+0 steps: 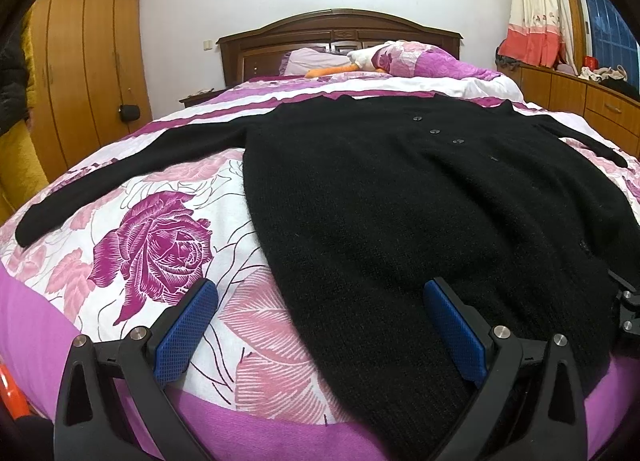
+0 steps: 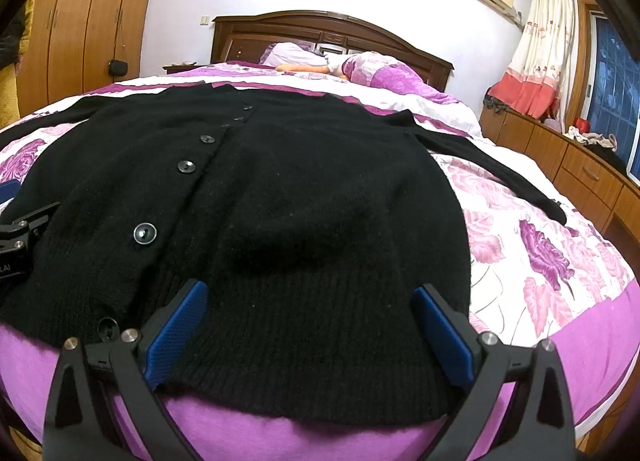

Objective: Fold small clothes

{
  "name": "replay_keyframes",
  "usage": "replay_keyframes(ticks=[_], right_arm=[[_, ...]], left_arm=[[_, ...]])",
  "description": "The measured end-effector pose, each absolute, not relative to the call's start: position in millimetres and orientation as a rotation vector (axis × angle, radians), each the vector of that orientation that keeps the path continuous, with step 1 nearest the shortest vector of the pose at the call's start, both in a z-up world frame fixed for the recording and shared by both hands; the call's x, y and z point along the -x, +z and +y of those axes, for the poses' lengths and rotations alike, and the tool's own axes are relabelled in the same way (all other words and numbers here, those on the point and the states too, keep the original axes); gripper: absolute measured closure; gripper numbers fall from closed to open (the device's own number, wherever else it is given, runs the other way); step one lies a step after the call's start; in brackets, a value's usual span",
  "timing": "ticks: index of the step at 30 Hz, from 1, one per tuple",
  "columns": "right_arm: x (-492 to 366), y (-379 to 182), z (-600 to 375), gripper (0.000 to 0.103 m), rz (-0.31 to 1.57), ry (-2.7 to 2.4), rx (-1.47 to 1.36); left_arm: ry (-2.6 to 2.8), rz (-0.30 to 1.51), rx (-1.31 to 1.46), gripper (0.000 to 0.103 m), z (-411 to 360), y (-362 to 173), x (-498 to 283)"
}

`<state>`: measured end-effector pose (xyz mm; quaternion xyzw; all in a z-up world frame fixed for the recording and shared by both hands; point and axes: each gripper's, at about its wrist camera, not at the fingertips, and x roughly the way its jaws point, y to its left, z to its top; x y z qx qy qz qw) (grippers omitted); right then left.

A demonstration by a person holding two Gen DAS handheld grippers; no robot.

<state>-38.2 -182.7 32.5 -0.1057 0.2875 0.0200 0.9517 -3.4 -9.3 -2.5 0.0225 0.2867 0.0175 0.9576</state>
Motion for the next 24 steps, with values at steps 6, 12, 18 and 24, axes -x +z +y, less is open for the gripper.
replay_keyframes(ticks=[6,12,18,24], right_arm=[[36.1,33.2,-182.7,0.0,0.588,0.037,0.216],[38.5,31.9,-181.4,0.0,0.573,0.022,0.228],[40.6,31.5,-179.3,0.0,0.558,0.009,0.242],[40.4,31.6,-180.2,0.0,0.56,0.012,0.24]], left_arm=[[0.038,0.585,-0.041,0.002,-8.1,-2.4,3.4],[0.034,0.583,-0.037,0.002,-6.0,-2.3,3.8],[0.033,0.582,-0.036,0.002,-6.1,-2.2,3.7],[0.033,0.581,-0.034,0.002,-6.0,-2.1,3.9]])
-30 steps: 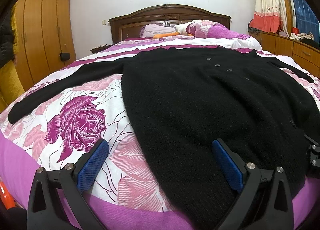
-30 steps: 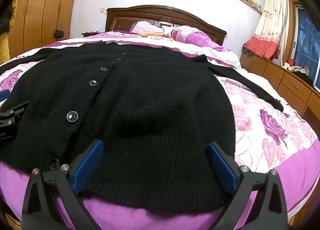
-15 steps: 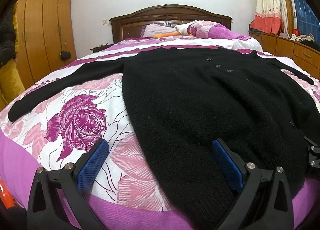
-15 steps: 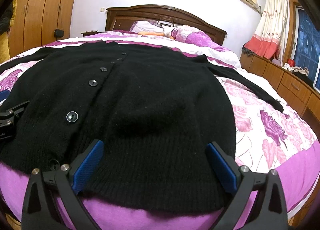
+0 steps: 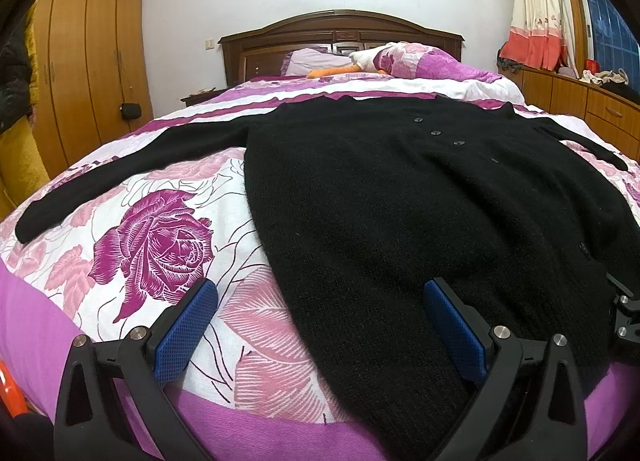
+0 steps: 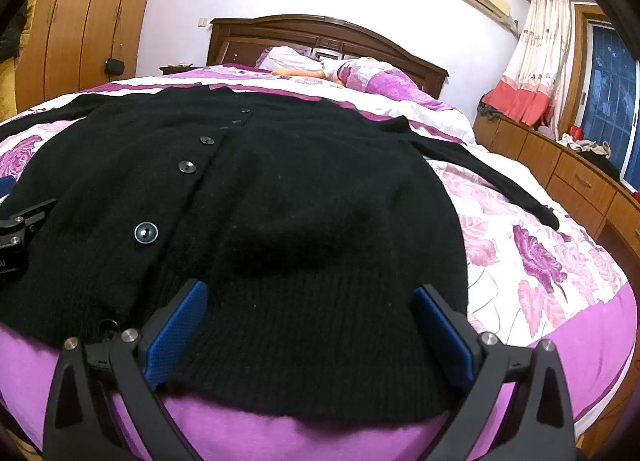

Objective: Fold small clothes

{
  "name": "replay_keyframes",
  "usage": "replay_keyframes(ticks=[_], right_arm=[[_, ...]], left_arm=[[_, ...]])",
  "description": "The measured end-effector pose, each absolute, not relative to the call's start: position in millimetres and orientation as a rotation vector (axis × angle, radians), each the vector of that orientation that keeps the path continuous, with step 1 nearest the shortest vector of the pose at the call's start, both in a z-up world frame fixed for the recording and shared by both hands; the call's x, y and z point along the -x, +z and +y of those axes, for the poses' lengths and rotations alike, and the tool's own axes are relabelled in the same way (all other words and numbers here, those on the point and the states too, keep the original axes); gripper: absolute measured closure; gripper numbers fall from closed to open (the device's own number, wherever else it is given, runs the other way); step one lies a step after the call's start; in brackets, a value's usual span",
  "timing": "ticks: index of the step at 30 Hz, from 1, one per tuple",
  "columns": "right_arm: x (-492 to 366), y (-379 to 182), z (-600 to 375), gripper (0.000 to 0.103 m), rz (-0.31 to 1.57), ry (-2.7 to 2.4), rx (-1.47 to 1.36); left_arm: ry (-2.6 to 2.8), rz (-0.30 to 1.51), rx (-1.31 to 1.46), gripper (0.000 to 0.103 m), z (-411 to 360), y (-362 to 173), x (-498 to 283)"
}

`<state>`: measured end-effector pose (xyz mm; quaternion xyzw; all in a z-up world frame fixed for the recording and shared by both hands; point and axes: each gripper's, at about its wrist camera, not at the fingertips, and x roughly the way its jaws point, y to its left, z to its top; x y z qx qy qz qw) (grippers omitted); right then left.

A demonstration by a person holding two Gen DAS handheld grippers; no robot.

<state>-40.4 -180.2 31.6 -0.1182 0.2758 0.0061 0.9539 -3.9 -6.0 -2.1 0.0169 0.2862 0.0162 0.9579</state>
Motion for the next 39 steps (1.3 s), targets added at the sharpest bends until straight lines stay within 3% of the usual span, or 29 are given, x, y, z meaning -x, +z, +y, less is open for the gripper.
replay_keyframes(ticks=[39], right_arm=[[30.9,42.5,-190.3,0.0,0.595,0.064,0.188]], left_arm=[[0.02,0.585,-0.027,0.002,-8.3,-0.7,6.0]])
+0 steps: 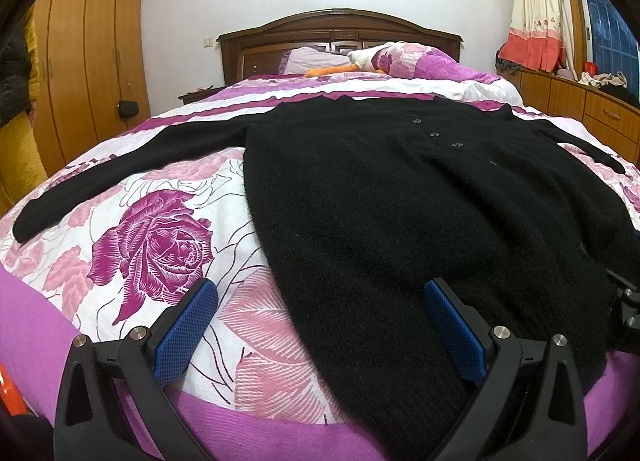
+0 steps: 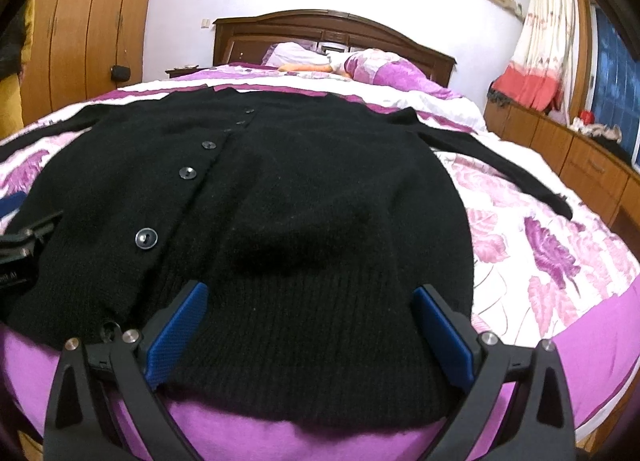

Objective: Fold small clothes

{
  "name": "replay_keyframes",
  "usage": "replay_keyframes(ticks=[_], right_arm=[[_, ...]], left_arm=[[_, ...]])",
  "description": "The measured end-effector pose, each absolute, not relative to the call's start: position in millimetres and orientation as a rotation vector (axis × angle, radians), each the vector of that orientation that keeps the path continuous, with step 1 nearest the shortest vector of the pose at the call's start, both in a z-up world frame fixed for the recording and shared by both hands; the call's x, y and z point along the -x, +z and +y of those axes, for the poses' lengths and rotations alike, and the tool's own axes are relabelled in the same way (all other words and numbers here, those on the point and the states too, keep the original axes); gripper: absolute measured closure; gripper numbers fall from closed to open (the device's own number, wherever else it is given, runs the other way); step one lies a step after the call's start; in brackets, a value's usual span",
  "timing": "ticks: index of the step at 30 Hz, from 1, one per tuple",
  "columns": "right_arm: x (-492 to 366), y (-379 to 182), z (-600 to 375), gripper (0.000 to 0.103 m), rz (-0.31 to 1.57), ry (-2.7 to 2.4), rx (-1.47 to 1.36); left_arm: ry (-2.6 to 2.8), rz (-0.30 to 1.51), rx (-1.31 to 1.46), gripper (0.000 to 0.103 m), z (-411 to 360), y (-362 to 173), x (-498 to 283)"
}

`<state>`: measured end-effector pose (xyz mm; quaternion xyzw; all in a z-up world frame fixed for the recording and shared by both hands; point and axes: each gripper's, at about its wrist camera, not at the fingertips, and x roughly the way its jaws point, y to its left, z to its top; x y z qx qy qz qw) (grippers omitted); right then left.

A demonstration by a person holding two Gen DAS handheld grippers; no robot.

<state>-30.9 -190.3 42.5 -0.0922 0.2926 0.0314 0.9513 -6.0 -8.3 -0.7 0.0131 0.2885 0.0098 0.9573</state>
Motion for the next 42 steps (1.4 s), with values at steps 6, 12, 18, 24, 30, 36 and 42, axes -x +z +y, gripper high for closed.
replay_keyframes(ticks=[6,12,18,24,30,36,42], right_arm=[[65.5,75.3,-171.0,0.0,0.388,0.04,0.304],[63.6,96.0,-148.5,0.0,0.425,0.116,0.216],[46.7,97.3,-112.7,0.0,0.472,0.198,0.243],[37.9,80.6,-95.0,0.0,0.535,0.239,0.31],[31.5,73.1,-105.7,0.0,0.576,0.227,0.267],[28.5,61.7,-101.8,0.0,0.587,0.215,0.3],[12.1,72.6,-107.3,0.0,0.562,0.226,0.284]], left_arm=[[-0.001,0.611,-0.015,0.01,11.4,20.5,16.7],[0.144,0.591,0.187,0.011,85.2,45.1,18.5],[0.188,0.586,0.3,0.012,172.5,48.3,19.2],[0.287,0.555,0.562,0.013,265.9,43.5,22.5],[0.381,0.571,0.371,0.013,325.4,41.3,18.0],[0.253,0.59,0.662,0.015,387.1,11.8,9.3],[0.099,0.614,0.754,0.024,390.5,13.8,-16.5]])
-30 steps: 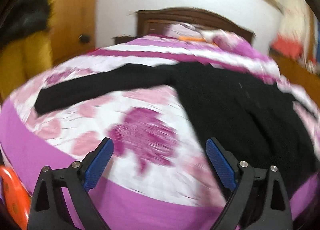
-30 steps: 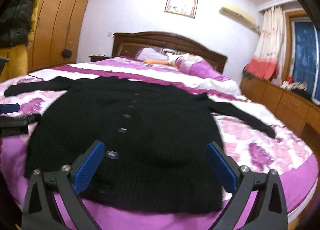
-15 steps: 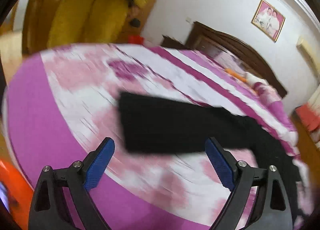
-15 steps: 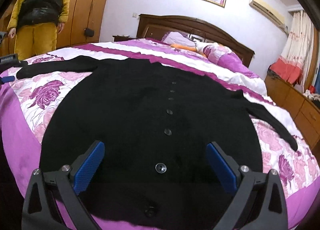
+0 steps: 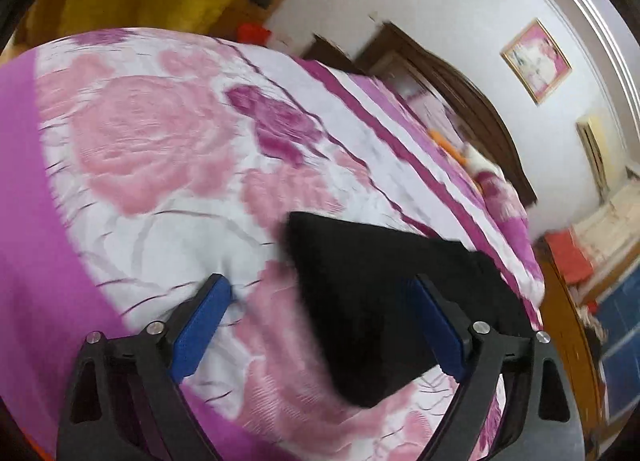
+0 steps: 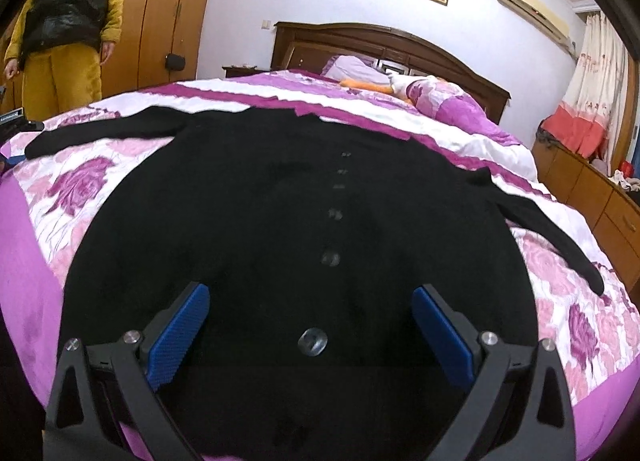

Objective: Fold small clothes
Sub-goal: 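Grasp the black cardigan's sleeve cuff with the left gripper and lift it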

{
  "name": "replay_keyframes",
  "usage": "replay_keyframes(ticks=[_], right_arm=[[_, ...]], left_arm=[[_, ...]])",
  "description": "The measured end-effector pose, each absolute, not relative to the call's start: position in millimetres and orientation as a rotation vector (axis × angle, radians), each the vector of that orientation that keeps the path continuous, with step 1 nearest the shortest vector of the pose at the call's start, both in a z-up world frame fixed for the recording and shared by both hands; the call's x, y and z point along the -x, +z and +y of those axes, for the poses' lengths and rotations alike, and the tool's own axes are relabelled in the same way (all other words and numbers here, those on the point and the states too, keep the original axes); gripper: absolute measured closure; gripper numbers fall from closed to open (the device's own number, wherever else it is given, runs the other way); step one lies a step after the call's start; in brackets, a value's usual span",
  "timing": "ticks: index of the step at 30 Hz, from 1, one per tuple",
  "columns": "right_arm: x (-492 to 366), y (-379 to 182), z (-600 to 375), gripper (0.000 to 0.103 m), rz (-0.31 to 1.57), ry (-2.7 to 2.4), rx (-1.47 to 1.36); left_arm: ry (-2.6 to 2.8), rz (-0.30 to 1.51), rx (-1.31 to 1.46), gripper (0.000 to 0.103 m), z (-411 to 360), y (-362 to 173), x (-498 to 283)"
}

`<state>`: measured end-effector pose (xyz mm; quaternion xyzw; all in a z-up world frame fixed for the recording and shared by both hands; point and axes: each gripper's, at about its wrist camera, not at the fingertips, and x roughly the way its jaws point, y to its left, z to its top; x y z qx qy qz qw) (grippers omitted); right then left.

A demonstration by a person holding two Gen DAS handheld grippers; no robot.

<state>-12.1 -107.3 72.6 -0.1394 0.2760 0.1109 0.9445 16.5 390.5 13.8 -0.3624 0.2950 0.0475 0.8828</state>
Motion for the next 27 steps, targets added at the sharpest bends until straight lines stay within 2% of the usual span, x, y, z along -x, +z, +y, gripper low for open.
replay_keyframes(ticks=[1,2,4,6,7,10,11,12,17,19,20,21,23,27], right_arm=[[3.5,75.9,-108.2,0.0,0.566,0.212,0.278],[-6.1,80.3,-108.7,0.0,0.567,0.204,0.263],[-31.3,90.2,-103.9,0.0,0.56,0.22,0.244],[-61.6,91.8,-94.5,0.0,0.605,0.238,0.278],[-82.0,90.6,-90.3,0.0,0.673,0.235,0.292],[-128.3,87.5,-92.3,0.004,0.918,0.251,0.23],[-135.2,90.0,-96.4,0.008,0.957,0.268,0.199],[-139.3,97.8,-102.4,0.011,0.961,0.272,0.186],[-153.3,122.8,-123.7,0.011,0.855,0.142,0.334],[-167.7,123.2,-132.9,0.016,0.804,0.146,0.361],[-175.5,121.3,-136.6,0.029,0.794,0.148,0.371],[-186.5,117.9,-141.4,0.049,0.795,0.146,0.377],[-212.6,109.0,-156.1,0.065,0.821,0.157,0.318],[-247.9,89.8,-185.2,0.064,0.812,0.092,0.19]], left_arm=[[0.058,0.629,0.746,0.03,385.5,16.2,-23.7],[0.026,0.647,0.739,0.042,380.2,17.6,-30.7],[-0.006,0.677,0.702,0.052,367.7,19.4,-41.6],[0.015,0.685,0.657,0.089,360.0,19.8,-46.3],[0.037,0.68,0.666,0.093,359.7,17.6,-45.4],[0.038,0.611,0.772,0.097,371.6,7.4,-34.8],[0.036,0.595,0.803,0.097,374.6,3.3,-31.0],[0.036,0.589,0.821,0.098,376.9,-0.6,-29.0],[0.076,0.664,0.807,0.098,375.7,-4.5,-37.7],[0.099,0.694,0.785,0.098,374.2,-4.5,-43.6],[0.114,0.711,0.771,0.098,372.5,-4.7,-45.3],[0.125,0.718,0.761,0.098,370.5,-5.5,-45.0],[0.151,0.719,0.745,0.098,366.5,-7.9,-47.7],[0.181,0.699,0.702,0.097,361.7,-8.9,-43.9]])
